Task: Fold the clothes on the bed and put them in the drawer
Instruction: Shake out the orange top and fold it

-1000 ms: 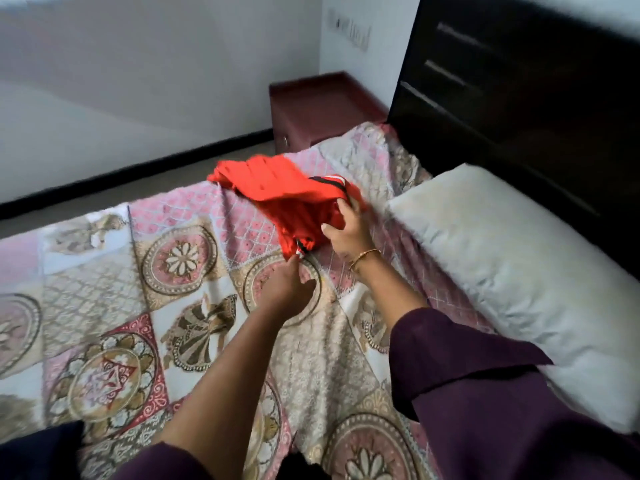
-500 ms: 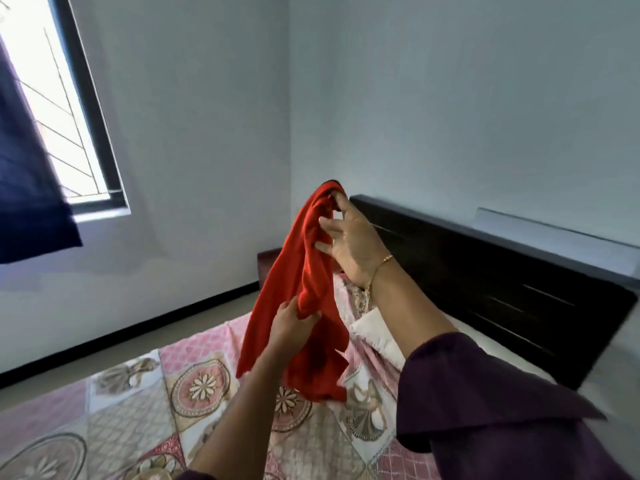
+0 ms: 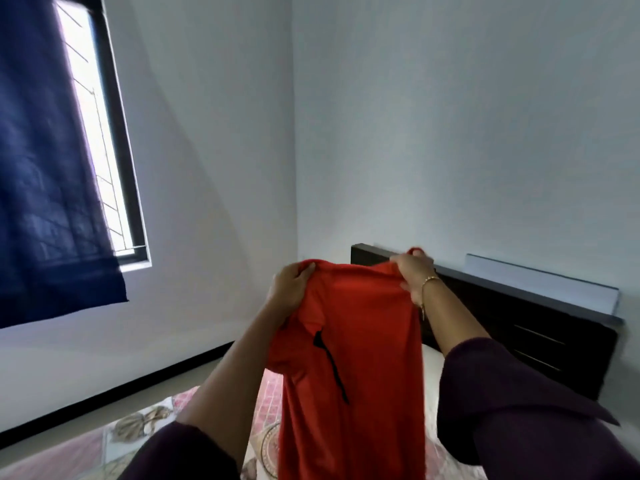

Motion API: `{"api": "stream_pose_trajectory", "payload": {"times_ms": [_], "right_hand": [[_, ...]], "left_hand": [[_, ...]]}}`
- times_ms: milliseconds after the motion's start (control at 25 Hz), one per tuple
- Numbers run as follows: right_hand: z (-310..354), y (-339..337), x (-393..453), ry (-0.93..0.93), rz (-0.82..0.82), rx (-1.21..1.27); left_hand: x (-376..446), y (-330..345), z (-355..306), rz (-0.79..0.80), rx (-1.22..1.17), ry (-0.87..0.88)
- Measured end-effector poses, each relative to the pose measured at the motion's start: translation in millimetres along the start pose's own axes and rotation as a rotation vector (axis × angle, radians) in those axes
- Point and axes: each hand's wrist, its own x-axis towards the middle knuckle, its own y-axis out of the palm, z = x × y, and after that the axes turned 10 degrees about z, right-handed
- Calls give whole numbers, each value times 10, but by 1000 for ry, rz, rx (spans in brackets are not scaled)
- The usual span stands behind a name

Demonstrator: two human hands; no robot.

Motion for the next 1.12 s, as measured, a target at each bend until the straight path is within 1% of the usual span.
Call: {"api": "stream_pose_trajectory", "payload": {"times_ms": [40,80,120,160,200,240,280,320,360,400,440,480,520,560,600,680,800,840,880,920,1000,1080,1120], "right_hand": [[18,12,-23,20,-1,-261],[73,28,-76,-27,42,-462],[129,51,-121,-137,140,-543],[191,76,-150,-236,299,-471],[236,90,-175,-292,462,-350],[281,92,-225,-322,575,-305],[312,86,-242,-352,616,-328],[342,71,-223,-387,579,-356],[366,71,-202,-430,514,-328],[406,62,-175,-475,450,-271],[453,47,-150,-521,397,-207],[517,18,-133,-569,357,-152],[570,-8,-81,-598,318,-116],[615,-46,-36,-619,282,-104],[649,-88,8,-634,253,-127],[683,-174,61,-653,180,-230],[532,-342,224,-585,102,-402],[441,-420,260,-550,106,-497],[347,-485,288,-511,127,-591],[249,-542,297,-462,170,-677],[91,-605,225,-396,314,-807],[-14,-614,178,-344,440,-907],[-49,-607,192,-319,450,-983]], "left_hand": [[68,-14,-111,33,39,42],[140,-16,-213,76,95,83],[195,-9,-326,113,144,120],[257,8,-427,152,177,153],[304,42,-521,184,192,178],[350,79,-601,203,198,195],[387,101,-671,201,212,207],[423,108,-722,179,210,218],[427,88,-755,161,164,216],[416,46,-762,173,65,199],[376,-14,-743,238,-53,158],[335,-62,-674,355,-142,116],[275,-80,-582,479,-146,92],[212,-67,-465,580,-95,64],[161,-28,-335,646,-36,27],[93,52,-86,666,-12,-15],[57,51,118,604,-79,3],[61,19,120,554,-62,-8],[87,-25,108,466,1,-18],[143,-68,95,349,100,-23],[288,-143,22,128,273,-32],[407,-187,-114,-28,337,-35],[434,-200,-177,-92,345,-35]]}}
